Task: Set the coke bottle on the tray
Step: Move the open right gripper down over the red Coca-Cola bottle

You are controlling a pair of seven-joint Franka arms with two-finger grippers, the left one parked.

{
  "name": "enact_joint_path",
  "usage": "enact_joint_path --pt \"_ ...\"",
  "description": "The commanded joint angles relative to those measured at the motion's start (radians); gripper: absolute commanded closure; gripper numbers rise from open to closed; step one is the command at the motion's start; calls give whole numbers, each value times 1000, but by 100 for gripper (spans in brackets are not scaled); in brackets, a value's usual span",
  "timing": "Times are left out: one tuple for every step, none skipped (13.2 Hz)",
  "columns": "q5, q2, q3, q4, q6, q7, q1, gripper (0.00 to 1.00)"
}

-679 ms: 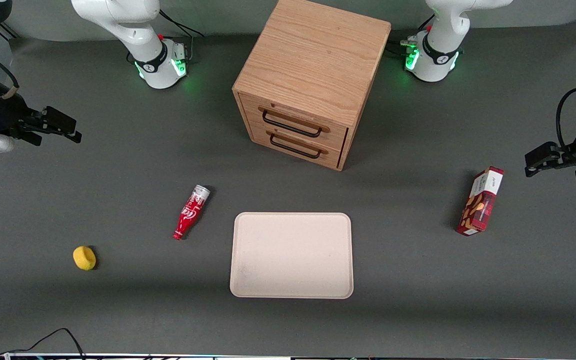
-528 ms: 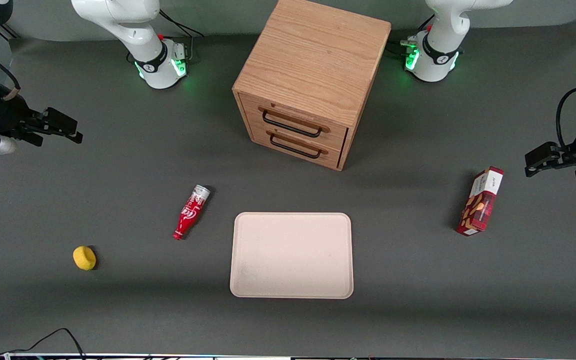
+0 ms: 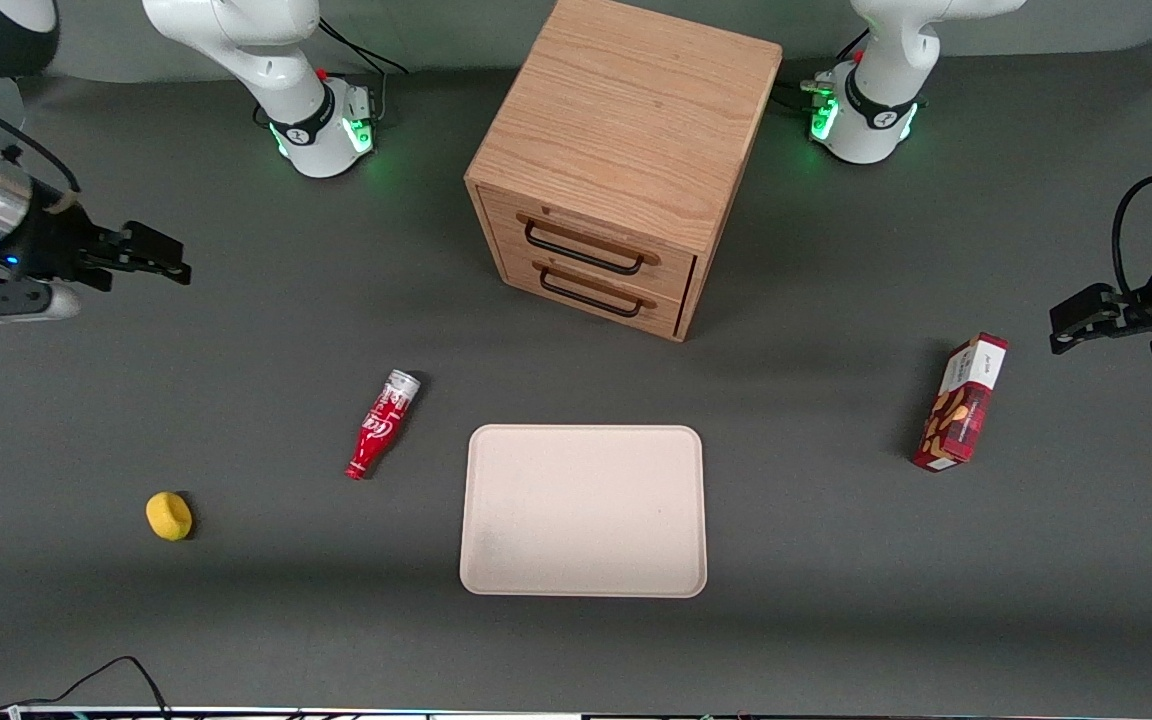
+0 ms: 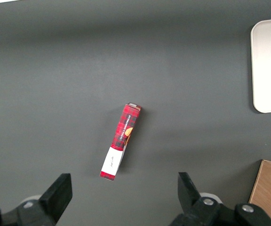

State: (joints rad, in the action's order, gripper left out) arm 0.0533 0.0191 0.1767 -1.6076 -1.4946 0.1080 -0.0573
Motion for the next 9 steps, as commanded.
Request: enact_joint_path --pt "-29 138 84 107 22 132 10 0" --pt "-29 187 98 138 22 140 10 0" --pt "-27 234 110 158 22 154 23 0" --pt "-27 273 110 172 19 195 39 0" --pt "-29 316 112 184 8 244 59 0" --pt "-41 361 113 207 7 283 79 0" --pt "-62 405 115 237 4 314 88 0" --pt "-67 448 119 254 -24 367 97 0" --pt "-82 475 119 253 -92 442 103 0"
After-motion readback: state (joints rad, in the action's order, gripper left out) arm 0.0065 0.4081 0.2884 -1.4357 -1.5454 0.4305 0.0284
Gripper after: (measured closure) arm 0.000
